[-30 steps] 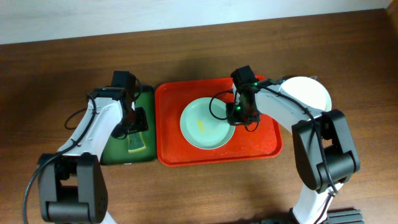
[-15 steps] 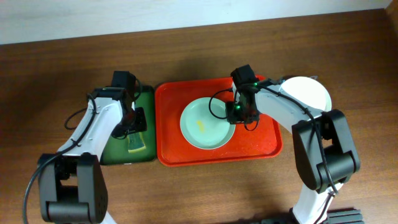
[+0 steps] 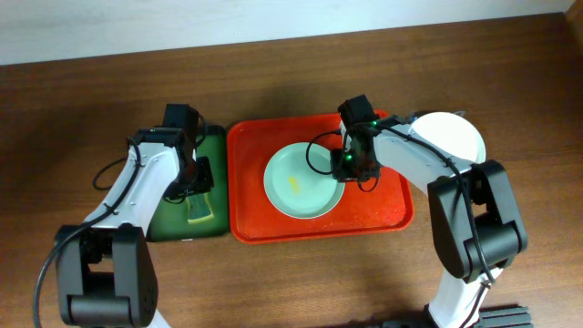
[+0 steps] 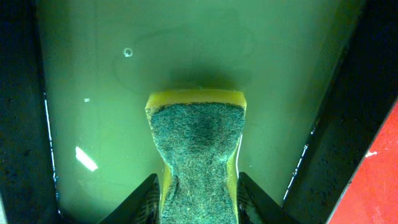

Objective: Clean dirty plates on tray and stack at the side
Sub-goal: 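Lift the sponge with the left gripper toward the held plate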

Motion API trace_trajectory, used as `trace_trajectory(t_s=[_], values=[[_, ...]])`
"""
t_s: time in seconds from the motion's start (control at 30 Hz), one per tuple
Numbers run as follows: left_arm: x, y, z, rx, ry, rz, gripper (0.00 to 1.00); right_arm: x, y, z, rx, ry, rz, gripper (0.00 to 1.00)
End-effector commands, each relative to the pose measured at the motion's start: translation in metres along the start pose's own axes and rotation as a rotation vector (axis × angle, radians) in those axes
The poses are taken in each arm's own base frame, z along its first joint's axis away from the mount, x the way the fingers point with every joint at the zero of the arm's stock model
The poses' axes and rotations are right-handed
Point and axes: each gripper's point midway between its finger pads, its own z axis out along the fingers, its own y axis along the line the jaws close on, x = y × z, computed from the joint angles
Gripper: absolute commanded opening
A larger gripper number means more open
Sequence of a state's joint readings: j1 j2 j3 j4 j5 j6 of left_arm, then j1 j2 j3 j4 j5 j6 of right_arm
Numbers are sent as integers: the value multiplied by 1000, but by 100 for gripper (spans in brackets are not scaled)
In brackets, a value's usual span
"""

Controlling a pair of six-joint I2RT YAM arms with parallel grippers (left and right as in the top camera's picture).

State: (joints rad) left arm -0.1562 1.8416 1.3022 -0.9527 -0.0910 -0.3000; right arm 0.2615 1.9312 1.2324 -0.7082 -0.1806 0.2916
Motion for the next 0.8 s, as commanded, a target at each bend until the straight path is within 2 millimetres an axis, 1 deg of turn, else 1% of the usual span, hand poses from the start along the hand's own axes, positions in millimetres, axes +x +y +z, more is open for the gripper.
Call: trace_trajectory(t_s=[0.0, 0.1, 0.13, 0.33, 0.4, 0.43, 0.47, 0.53, 0.57, 0.6, 0.63, 0.7, 0.73, 0.77], values=[[2, 3, -3, -13, -18, -43, 38, -6, -2, -5, 5, -18, 9, 24], [8, 1, 8, 4, -8, -42, 40, -6, -2, -5, 5, -18, 9, 24], [11, -2, 12, 22, -1, -42, 38, -6, -2, -5, 5, -18, 9, 24], [20, 0, 22, 15, 15, -40, 32, -6, -2, -5, 5, -18, 9, 24], [21, 0, 26, 17, 8, -41, 32, -6, -2, -5, 5, -18, 9, 25], [21, -1, 28, 19, 4, -41, 30, -6, -2, -5, 5, -18, 9, 25], [21, -1, 28, 19, 3, -41, 24, -6, -2, -5, 5, -17, 10, 25], [20, -1, 28, 20, 1, -42, 5, -4, -3, -5, 8, -8, 11, 25], [20, -1, 28, 19, 0, -41, 0, -2, -3, -5, 10, -1, 13, 25], [19, -1, 27, 18, -5, -31, 0, 0, -4, -5, 13, 8, 14, 25], [15, -2, 25, 21, -16, -1, 0, 2, -4, -5, 15, 16, 16, 25], [2, -4, 13, 31, -52, 39, 0, 4, -5, -5, 17, 24, 18, 25], [-12, -7, -4, 43, -99, 62, 0, 6, -5, -5, 20, 32, 18, 40], [-21, -9, -16, 51, -134, 86, 0, 8, -6, -5, 22, 40, 20, 41]])
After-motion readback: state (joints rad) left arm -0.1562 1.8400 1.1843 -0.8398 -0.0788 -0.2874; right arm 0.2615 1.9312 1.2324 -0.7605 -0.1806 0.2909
